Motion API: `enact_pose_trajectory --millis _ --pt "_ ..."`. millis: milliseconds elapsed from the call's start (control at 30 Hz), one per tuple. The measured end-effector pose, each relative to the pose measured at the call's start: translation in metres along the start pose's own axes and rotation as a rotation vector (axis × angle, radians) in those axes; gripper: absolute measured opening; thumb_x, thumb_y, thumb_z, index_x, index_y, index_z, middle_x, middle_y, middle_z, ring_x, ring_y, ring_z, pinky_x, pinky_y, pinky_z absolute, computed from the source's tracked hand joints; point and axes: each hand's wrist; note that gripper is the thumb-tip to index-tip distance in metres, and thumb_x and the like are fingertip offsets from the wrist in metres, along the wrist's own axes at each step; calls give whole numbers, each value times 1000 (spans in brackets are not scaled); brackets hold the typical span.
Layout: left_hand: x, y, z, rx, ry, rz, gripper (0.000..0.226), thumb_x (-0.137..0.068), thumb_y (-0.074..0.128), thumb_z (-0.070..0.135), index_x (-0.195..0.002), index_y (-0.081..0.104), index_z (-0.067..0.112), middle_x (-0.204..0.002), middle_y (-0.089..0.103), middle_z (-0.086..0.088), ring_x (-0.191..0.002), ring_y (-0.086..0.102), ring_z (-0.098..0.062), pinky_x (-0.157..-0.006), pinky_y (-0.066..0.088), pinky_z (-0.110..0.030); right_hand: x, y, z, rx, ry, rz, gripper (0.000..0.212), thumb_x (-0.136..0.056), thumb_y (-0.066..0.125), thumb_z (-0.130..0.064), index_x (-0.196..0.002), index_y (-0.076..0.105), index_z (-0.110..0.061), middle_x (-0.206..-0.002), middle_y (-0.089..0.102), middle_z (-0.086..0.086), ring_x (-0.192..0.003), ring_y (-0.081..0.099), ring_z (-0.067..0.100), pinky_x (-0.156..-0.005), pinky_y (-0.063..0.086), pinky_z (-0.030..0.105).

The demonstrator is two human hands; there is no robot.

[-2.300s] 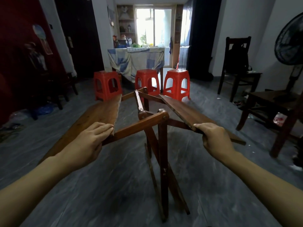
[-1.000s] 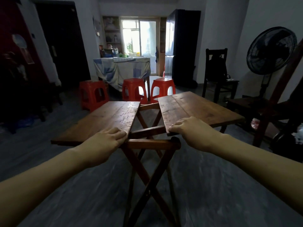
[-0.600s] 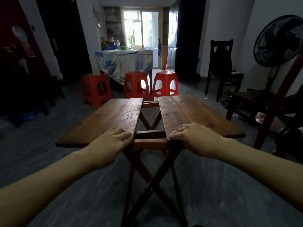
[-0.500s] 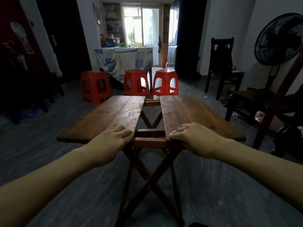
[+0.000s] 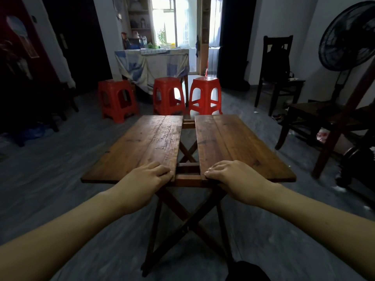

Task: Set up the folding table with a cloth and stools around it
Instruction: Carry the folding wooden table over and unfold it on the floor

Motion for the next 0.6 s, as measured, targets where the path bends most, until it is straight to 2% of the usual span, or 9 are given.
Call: enact_pose_trajectory --millis 300,467,600 --pt "3 27 19 45 18 -86 56 -73 76 8 -127 62 16 -123 62 1 -107 60 -18 -80 57 -28 -4 41 -12 -58 -29 -39 33 -91 62 -12 -122 68 -20 -118 70 -1 -113 63 19 -92 54 38" --pt "-1 59 31 67 1 -144 54 -66 82 13 -118 66 15 -118 65 -1 -102 61 -18 -72 56 -24 -6 75 -22 -109 27 -84 36 -90 64 -13 -126 66 -19 -125 67 0 -120 58 19 -98 51 36" --pt "5 83 45 97 -8 -212 49 -76 76 15 -123 63 14 -127 60 -3 -109 56 -19 -79 55 -25 7 99 -28 -145 64 -116 37 -89 68 -17 -125 66 -20 -125 65 -3 -120 56 16 -95 52 30"
Point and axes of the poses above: each hand's wrist, its own x-axis away from the middle knuckle, its own y-axis out of the palm, z = x × y
